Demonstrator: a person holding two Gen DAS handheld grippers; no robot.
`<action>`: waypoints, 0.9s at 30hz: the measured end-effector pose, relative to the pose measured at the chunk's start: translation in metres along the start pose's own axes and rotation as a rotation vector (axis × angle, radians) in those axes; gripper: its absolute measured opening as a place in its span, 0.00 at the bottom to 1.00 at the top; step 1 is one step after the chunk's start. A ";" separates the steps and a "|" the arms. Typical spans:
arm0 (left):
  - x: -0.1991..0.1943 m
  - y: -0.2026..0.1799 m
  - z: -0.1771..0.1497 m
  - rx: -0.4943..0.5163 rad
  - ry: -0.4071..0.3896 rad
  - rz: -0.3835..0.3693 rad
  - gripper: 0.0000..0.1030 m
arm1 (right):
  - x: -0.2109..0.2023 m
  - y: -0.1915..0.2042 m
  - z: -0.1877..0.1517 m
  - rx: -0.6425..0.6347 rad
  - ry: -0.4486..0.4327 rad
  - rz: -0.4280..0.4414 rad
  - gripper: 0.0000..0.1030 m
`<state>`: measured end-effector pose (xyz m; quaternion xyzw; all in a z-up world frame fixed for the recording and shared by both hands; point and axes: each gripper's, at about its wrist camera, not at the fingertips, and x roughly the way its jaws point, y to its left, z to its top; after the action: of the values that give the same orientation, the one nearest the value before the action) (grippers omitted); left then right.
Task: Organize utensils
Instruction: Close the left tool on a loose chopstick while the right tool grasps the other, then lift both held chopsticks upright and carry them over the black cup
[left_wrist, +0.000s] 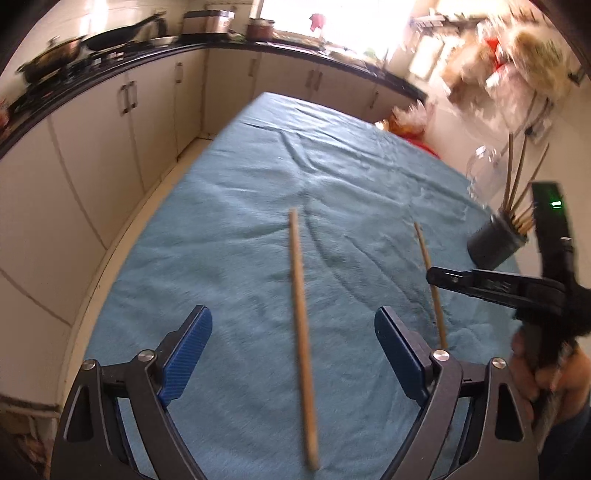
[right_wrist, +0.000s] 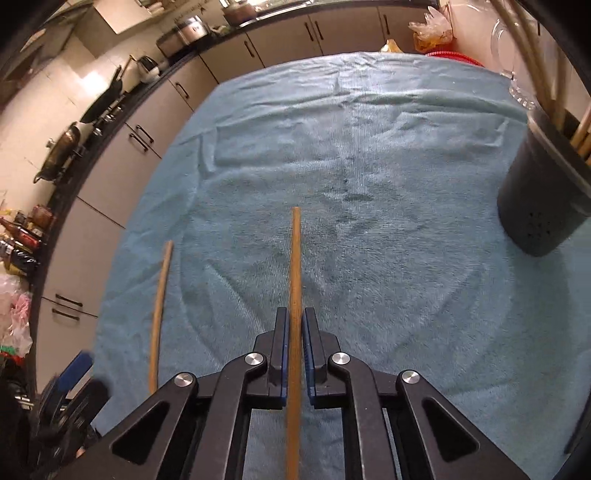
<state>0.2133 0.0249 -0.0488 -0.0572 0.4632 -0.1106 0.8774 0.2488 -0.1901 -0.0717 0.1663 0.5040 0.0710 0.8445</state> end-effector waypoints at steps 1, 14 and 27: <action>0.010 -0.006 0.005 0.009 0.024 0.017 0.77 | -0.004 0.000 -0.002 -0.007 -0.006 0.007 0.07; 0.082 -0.036 0.038 0.099 0.193 0.208 0.21 | -0.021 -0.017 -0.007 -0.001 -0.049 0.067 0.08; 0.055 -0.035 0.032 0.075 0.109 0.112 0.06 | -0.051 -0.016 -0.015 -0.031 -0.137 0.097 0.08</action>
<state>0.2650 -0.0232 -0.0678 0.0078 0.5083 -0.0817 0.8572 0.2107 -0.2161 -0.0415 0.1817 0.4354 0.1081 0.8751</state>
